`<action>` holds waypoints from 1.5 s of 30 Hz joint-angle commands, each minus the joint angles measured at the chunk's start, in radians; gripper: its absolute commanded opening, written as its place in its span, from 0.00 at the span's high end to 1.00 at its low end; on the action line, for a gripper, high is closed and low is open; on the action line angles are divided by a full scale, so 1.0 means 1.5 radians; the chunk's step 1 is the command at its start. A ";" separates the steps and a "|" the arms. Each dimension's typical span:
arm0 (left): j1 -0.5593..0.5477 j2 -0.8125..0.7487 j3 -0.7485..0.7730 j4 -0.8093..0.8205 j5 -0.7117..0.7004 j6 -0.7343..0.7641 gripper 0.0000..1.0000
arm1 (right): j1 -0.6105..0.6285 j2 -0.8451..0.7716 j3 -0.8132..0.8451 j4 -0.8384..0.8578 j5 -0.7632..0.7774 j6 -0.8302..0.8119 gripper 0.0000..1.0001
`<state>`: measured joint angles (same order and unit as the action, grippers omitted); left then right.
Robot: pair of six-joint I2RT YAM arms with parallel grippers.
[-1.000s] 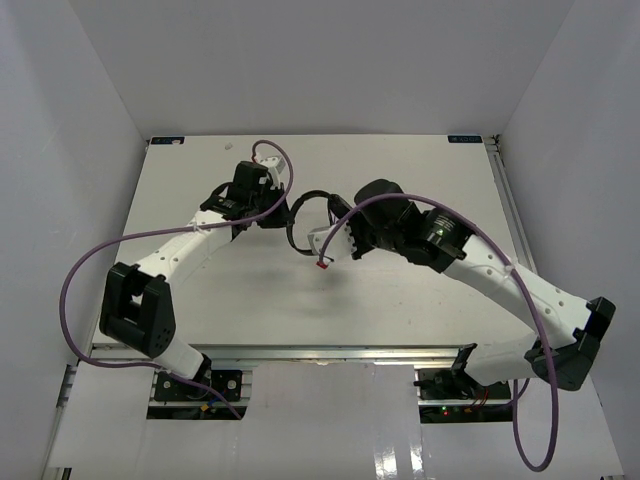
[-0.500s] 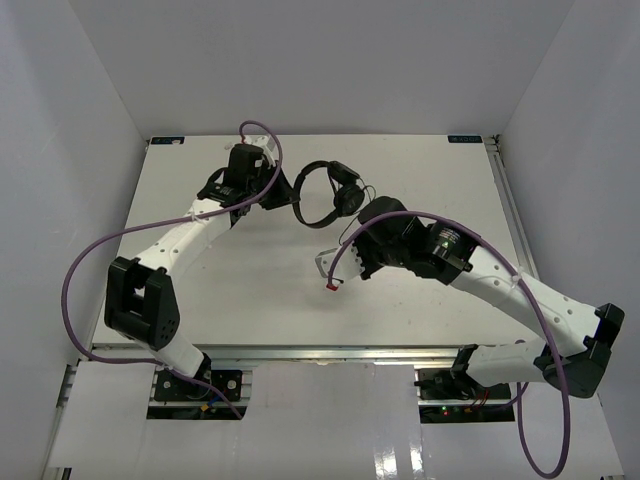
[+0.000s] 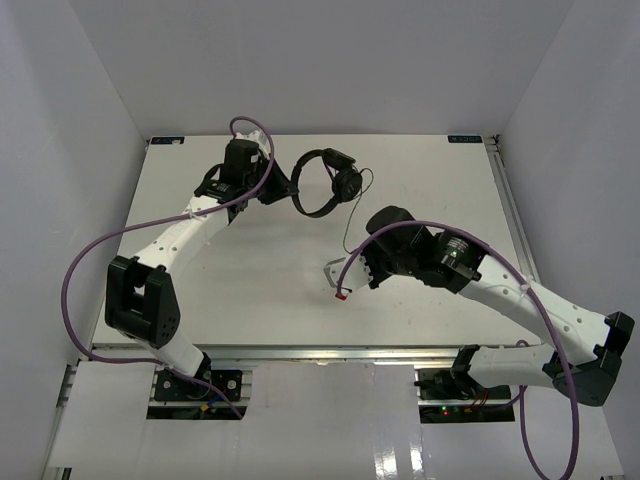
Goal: Wrap the headphones
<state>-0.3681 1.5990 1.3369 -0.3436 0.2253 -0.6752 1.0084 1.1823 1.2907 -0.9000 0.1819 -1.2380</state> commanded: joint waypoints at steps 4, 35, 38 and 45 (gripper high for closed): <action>0.010 -0.054 -0.010 0.065 -0.043 -0.068 1.00 | 0.002 -0.048 -0.015 -0.001 0.022 -0.022 0.92; -0.018 -0.006 0.023 0.153 -0.026 -0.087 1.00 | 0.025 -0.082 -0.123 0.145 0.243 -0.233 0.92; -0.034 0.037 0.061 0.131 -0.036 -0.050 1.00 | 0.045 -0.057 -0.090 0.154 0.286 -0.259 0.92; -0.076 0.115 0.135 0.077 -0.053 0.030 1.00 | 0.075 -0.032 -0.068 0.229 0.392 -0.354 0.92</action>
<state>-0.4452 1.7373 1.4531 -0.1678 0.1663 -0.7309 1.0988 1.1295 1.1240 -0.6715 0.6159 -1.6453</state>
